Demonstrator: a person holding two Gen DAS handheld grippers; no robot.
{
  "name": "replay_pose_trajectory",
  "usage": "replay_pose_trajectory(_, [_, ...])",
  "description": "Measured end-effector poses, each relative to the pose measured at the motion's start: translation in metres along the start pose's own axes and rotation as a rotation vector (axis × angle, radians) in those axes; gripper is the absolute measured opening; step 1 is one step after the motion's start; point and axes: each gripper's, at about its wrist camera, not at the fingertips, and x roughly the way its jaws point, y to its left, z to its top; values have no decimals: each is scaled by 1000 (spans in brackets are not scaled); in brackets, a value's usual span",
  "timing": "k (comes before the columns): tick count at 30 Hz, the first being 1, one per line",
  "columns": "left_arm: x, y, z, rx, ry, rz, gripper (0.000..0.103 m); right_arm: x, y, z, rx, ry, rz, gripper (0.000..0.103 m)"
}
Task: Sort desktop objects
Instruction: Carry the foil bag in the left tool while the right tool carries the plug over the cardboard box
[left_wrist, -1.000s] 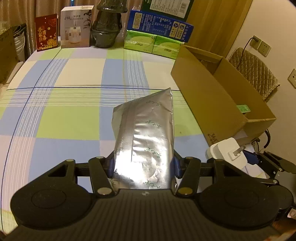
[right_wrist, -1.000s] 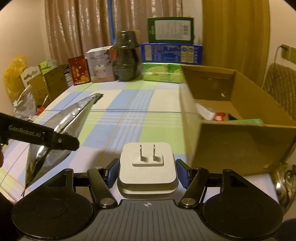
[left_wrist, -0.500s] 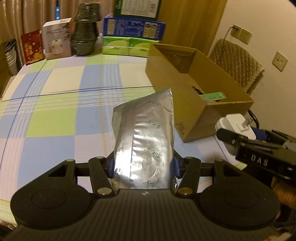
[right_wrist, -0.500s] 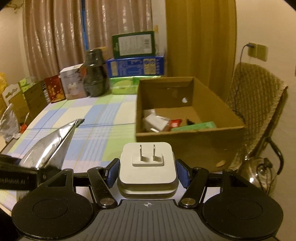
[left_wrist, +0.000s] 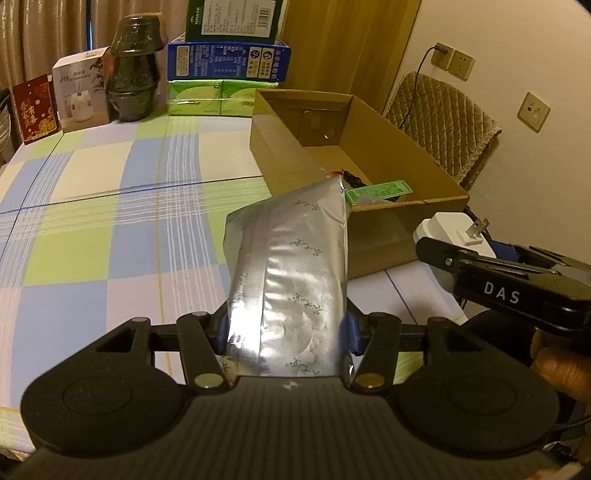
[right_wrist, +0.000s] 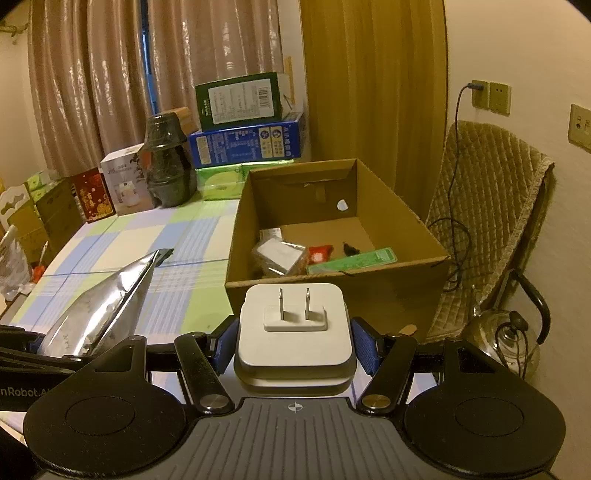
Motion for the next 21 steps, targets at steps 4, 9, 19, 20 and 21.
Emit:
replay_pose_trajectory(4, [0, -8, 3, 10, -2, 0, 51, -2, -5, 2, 7, -7, -5, 62])
replay_pose_trajectory(9, [1, -16, 7, 19, -3, -1, 51, -5, -13, 5, 16, -16, -14, 62])
replay_pose_trajectory(19, [6, -38, 16, 34, -6, -15, 51, -10, -36, 12, 30, -35, -54, 62])
replay_pose_trajectory(20, [7, -40, 17, 35, -6, -16, 51, -10, -39, 12, 31, -37, -59, 62])
replay_pose_trajectory(21, [8, -42, 19, 36, -6, -18, 51, -11, -41, 13, 33, -39, -64, 62])
